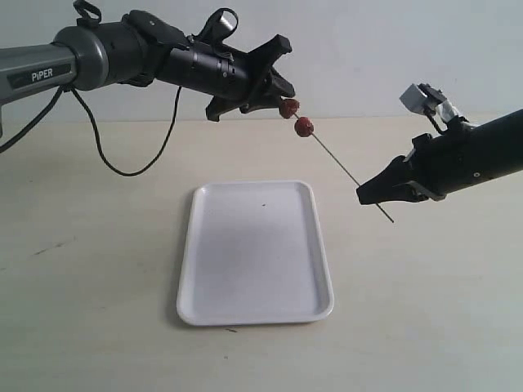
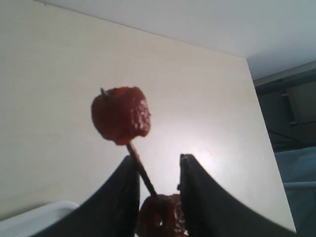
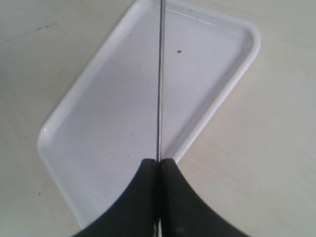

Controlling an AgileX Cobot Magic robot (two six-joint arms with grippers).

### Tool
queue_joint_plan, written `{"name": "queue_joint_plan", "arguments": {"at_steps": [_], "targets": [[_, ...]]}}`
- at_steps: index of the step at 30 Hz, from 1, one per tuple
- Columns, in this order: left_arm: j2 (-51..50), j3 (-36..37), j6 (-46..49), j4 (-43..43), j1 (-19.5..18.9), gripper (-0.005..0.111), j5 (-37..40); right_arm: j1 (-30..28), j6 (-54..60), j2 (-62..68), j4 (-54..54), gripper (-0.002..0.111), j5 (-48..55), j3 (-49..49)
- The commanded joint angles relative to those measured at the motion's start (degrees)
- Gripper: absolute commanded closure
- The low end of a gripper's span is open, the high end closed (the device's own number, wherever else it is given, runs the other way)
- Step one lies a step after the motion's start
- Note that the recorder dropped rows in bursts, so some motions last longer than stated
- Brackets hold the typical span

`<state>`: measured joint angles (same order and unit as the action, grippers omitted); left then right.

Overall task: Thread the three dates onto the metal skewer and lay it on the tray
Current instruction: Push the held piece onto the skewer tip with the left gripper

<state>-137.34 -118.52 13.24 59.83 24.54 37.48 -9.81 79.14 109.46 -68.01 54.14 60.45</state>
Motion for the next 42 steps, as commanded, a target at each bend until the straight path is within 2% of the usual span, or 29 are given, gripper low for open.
{"name": "queue_joint_plan", "arguments": {"at_steps": [1,2,4,27,42], "targets": [[0.7,-0.1,1.3,0.3,0.1,0.063,0.3,0.1,0.2,-0.6,-0.8,0.108,-0.1,0.0],[0.7,-0.1,1.3,0.3,0.1,0.056,0.3,0.1,0.3,-0.6,-0.8,0.108,-0.1,0.0],[0.7,-0.1,1.3,0.2,0.1,0.051,0.2,0.1,0.3,-0.6,-0.8,0.108,-0.1,0.0],[0.7,-0.1,1.3,-1.3,0.1,0.051,-0.5,0.0,0.0,-2.1,2.6,0.108,0.5,0.0],[0.7,-0.1,1.2,-1.7,-0.1,0.051,-0.4,0.0,-4.5,-5.0,7.8,0.108,-1.0,-0.3]]}}
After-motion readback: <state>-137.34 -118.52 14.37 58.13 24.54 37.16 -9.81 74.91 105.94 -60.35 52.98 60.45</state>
